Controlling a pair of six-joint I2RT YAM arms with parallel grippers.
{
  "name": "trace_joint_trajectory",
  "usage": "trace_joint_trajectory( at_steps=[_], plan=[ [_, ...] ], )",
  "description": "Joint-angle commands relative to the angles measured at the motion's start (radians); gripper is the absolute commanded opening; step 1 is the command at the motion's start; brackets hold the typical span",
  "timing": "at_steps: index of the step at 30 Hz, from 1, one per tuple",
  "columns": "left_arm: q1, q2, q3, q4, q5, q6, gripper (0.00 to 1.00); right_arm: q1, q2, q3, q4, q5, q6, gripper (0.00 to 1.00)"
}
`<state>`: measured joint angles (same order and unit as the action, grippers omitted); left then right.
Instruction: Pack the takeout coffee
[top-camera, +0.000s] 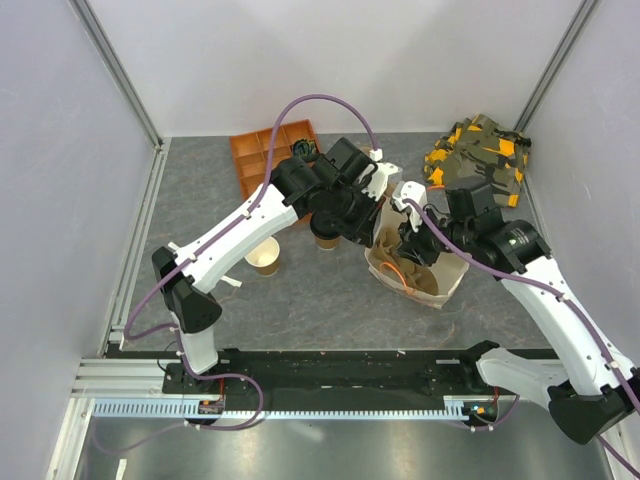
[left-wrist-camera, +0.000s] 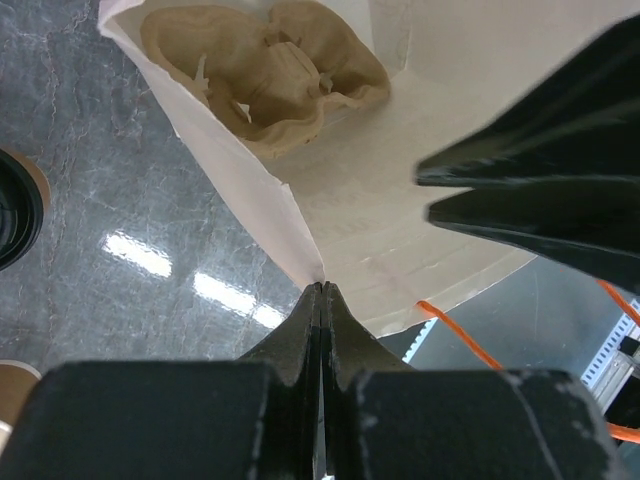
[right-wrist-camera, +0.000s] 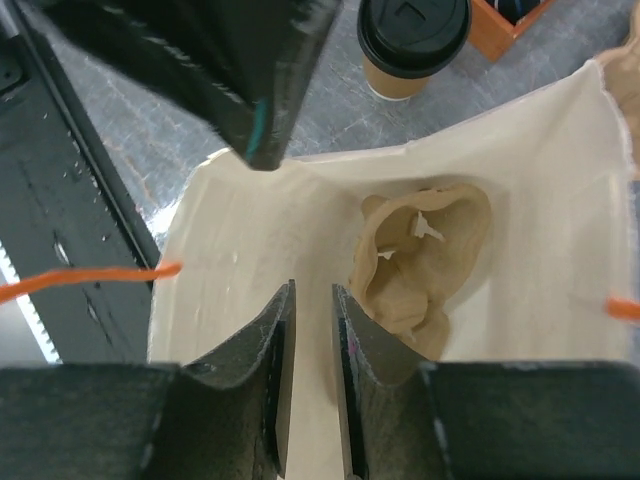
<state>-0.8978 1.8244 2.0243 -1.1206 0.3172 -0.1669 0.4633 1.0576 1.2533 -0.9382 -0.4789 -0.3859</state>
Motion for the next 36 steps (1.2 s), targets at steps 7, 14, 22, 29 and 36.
trace_joint_trajectory(
  at_steps=[7, 14, 22, 29, 36],
  plan=[
    [0.022, 0.021, 0.024, 0.015, 0.066, -0.003, 0.02, 0.015, -0.042, -0.184, 0.231, 0.065, 0.088, 0.23],
    [0.031, 0.029, 0.034, 0.015, 0.102, -0.003, 0.02, 0.020, -0.117, -0.305, 0.403, 0.108, 0.137, 0.03],
    [0.033, 0.026, 0.059, 0.004, 0.126, -0.013, 0.02, 0.032, -0.119, -0.186, 0.369, 0.080, -0.003, 0.00],
    [0.034, 0.032, 0.073, 0.005, 0.131, -0.023, 0.02, 0.120, -0.067, -0.116, 0.275, 0.178, -0.151, 0.00],
    [0.051, 0.029, 0.051, 0.005, 0.141, -0.020, 0.02, 0.120, -0.088, -0.250, 0.420, 0.184, -0.127, 0.00]
  ],
)
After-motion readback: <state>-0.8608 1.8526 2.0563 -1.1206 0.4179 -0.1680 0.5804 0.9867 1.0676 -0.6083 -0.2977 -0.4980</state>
